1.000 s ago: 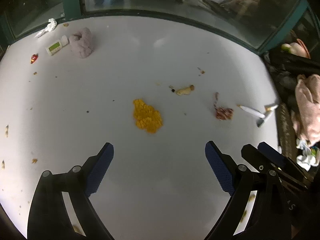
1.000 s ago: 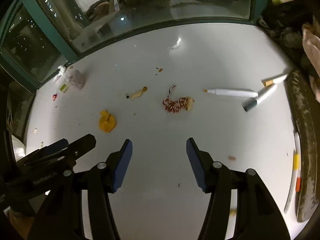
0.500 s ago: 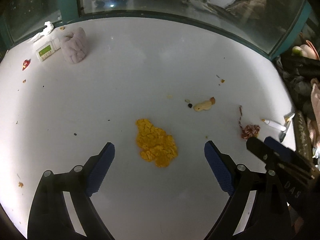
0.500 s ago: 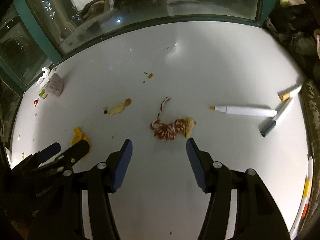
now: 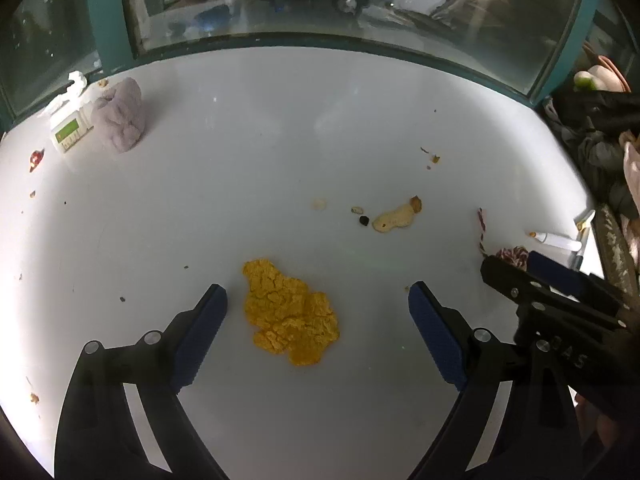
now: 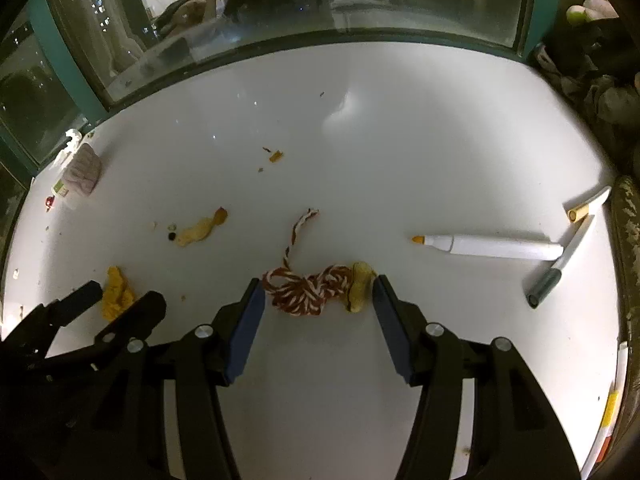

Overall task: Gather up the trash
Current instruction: 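Lower the right gripper onto the red-and-white string and close it, then carry the string in the right gripper over to the bin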

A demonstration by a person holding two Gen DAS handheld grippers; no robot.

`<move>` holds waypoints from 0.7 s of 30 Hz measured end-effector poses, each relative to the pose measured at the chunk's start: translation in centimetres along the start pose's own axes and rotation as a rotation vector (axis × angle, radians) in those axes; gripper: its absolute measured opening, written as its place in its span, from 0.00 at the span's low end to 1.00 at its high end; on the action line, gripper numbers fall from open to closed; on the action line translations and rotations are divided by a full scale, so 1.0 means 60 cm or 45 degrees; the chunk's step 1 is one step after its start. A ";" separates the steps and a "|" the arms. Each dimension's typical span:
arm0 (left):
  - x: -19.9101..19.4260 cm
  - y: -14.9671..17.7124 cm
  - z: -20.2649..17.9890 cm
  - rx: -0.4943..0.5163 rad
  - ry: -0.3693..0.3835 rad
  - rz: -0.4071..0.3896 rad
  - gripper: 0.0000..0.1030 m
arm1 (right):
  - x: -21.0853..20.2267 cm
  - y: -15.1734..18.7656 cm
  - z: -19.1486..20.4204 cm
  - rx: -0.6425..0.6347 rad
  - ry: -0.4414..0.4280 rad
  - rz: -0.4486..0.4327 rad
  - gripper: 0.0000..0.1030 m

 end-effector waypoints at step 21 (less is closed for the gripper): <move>-0.036 0.007 -0.041 0.106 0.072 0.018 0.01 | -0.028 0.019 0.030 -0.021 -0.159 0.057 0.13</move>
Point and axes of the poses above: each gripper's, at about its wrist camera, not at the fingertips, and x roughly the way its jaws point, z to its left, y to its underside, the point moved 7 cm from there along x, roughly the way its jaws point, and after that the axes turned 10 degrees about z, right-handed, at the moved point
